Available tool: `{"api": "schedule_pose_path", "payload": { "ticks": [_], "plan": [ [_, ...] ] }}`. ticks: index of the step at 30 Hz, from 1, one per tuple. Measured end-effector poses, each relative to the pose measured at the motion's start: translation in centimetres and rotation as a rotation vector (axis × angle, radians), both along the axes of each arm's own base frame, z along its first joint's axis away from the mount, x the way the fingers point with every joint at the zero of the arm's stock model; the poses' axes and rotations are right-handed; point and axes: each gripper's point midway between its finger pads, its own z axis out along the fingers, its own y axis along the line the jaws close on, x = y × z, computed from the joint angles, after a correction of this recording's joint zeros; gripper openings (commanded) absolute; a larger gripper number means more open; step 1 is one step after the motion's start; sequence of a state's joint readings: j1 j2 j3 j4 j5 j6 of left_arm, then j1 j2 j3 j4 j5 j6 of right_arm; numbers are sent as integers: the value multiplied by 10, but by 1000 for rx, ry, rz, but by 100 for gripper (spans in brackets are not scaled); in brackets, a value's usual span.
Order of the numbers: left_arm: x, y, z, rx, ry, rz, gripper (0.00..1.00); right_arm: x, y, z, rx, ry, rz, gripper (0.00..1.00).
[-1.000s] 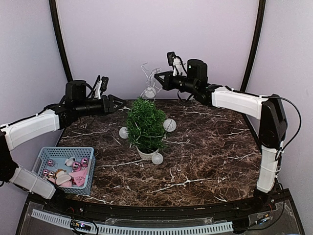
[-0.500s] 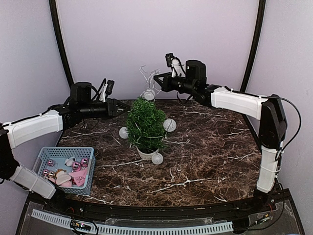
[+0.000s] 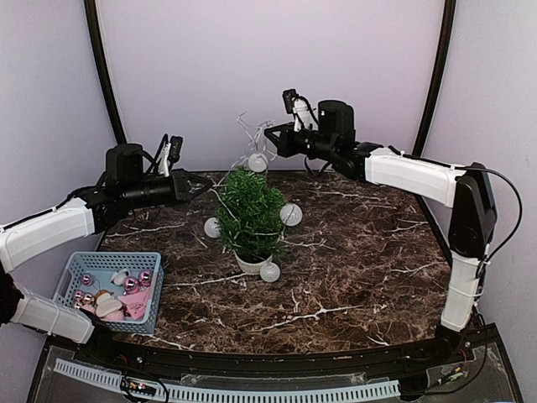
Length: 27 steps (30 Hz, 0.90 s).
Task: Decorate the small christmas tree
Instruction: Wrap the side of the string light in the gap of the branches.
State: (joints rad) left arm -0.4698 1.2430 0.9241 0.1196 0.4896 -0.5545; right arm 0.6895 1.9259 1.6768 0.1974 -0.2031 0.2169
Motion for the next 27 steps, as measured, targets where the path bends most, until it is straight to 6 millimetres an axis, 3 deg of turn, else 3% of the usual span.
{"api": "schedule_pose_path", "payload": {
  "ticks": [6,17,27],
  "plan": [
    [-1,6,3,-5,-22,31,0,-9,-1,7,-39,-25,-19,0],
    [-4,13,-23,19,25,63,0,-15,1,-1,-98,-24,-43,0],
    [16,3,-52,37,90,70,0,-4,-12,-15,-148,11,-144,0]
  ]
}}
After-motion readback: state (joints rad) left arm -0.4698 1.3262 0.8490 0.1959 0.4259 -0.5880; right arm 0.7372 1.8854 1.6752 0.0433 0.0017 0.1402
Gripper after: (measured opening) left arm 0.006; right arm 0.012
